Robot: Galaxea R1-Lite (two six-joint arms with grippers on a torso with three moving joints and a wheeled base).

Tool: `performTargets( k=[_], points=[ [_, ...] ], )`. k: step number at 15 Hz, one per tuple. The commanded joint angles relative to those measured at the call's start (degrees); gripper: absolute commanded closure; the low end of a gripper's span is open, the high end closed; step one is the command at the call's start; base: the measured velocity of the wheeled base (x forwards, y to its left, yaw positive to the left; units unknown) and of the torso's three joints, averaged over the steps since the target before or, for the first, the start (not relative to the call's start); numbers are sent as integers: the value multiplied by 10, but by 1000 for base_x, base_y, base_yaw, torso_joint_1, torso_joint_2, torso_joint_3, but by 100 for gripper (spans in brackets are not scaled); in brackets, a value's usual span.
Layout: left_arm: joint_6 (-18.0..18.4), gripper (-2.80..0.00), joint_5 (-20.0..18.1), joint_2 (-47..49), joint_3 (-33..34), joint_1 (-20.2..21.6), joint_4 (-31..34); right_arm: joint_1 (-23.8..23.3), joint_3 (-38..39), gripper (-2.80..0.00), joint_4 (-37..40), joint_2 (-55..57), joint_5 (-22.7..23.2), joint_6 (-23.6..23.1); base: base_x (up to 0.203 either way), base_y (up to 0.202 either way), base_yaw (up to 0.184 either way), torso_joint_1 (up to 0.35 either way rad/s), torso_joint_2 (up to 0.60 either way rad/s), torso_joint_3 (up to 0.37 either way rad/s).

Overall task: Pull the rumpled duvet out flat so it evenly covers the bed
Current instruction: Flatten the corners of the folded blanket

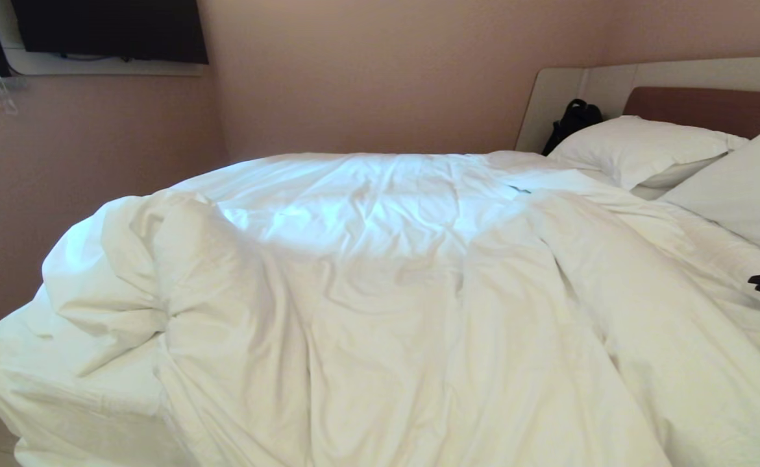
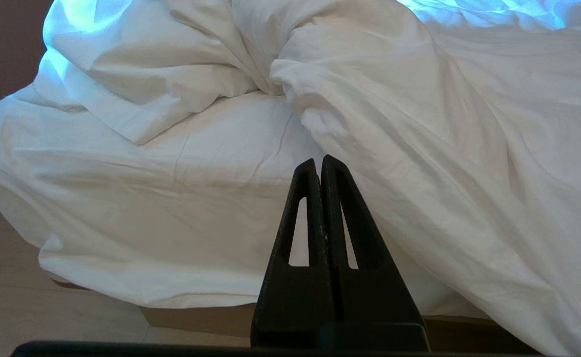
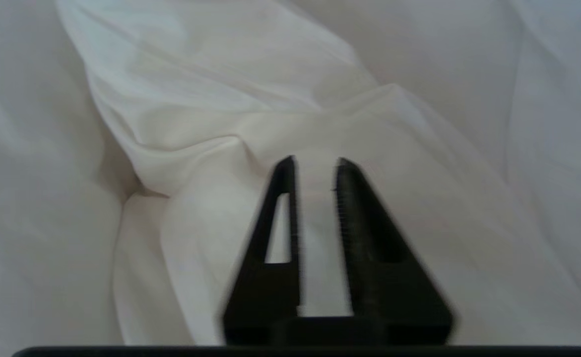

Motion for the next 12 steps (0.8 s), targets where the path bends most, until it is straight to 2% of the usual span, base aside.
performTargets(
  k=[1, 3, 6, 9, 12],
  points=[
    [1, 0, 0, 0, 0, 0, 0, 1, -16, -280, 0, 30, 7, 0, 0, 0, 0, 0, 0, 0],
    [0, 0, 0, 0, 0, 0, 0, 3, -18, -280, -2, 43, 22, -2, 0, 0, 0, 0, 0, 0],
    [0, 0, 0, 0, 0, 0, 0, 5, -17, -280, 1, 54, 99, -6, 0, 0, 0, 0, 0, 0],
    [0, 0, 0, 0, 0, 0, 0, 5, -13, -280, 17, 61, 126, -23, 0, 0, 0, 0, 0, 0],
    [0, 0, 0, 0, 0, 0, 0, 8, -13, -280, 93, 60, 149, -98, 0, 0, 0, 0, 0, 0]
  ],
)
